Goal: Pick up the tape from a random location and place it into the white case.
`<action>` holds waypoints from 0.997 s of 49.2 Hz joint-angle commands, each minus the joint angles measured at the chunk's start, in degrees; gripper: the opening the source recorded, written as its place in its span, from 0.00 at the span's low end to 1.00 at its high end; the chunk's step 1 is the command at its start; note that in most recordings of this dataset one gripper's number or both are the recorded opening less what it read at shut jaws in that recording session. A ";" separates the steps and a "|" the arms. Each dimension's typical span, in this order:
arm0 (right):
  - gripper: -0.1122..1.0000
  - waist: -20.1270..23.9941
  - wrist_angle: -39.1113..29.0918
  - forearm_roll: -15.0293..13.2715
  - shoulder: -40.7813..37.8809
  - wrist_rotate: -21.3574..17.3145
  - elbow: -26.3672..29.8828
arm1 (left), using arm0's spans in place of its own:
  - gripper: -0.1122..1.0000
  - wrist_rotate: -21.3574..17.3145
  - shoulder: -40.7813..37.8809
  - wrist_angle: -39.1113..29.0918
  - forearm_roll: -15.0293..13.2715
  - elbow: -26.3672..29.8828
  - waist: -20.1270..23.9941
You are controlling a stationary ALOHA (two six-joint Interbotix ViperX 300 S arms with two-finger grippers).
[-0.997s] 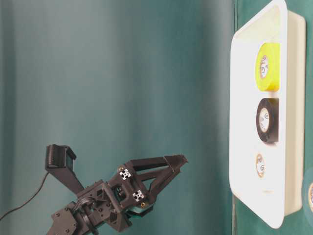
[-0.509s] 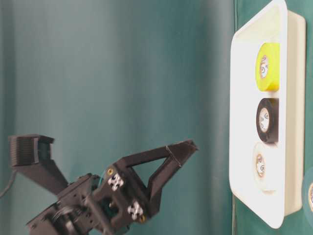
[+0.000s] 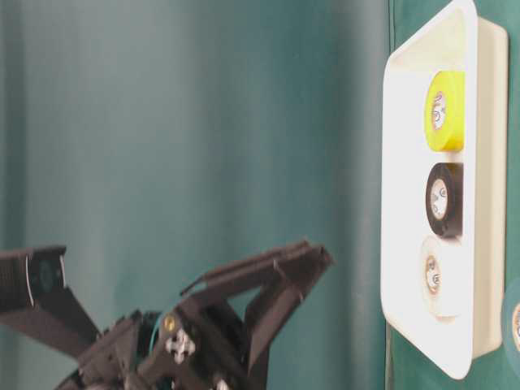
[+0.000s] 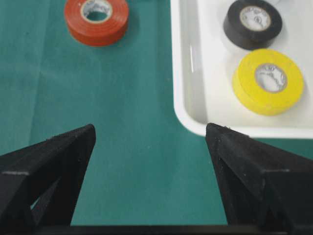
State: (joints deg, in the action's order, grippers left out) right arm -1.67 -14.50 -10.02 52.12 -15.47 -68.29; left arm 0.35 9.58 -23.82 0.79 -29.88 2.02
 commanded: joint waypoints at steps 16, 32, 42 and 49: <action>0.87 0.09 0.53 0.09 -0.26 0.00 2.90 | 0.97 0.00 14.41 11.60 -0.18 -11.78 -0.18; 0.87 0.09 2.37 -0.62 -0.18 0.18 3.78 | 0.97 0.00 26.54 15.73 -0.18 -20.48 0.44; 0.87 0.18 4.83 -1.23 -0.18 0.09 4.66 | 0.97 0.00 32.70 15.82 -0.18 -23.47 0.62; 0.87 0.18 5.71 -1.49 0.00 0.18 5.10 | 0.97 0.00 36.04 15.82 -0.18 -25.66 0.62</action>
State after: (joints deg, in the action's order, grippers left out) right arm -1.67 -9.84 -11.25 52.21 -15.38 -64.78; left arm 0.35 44.21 -8.53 0.70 -55.37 2.46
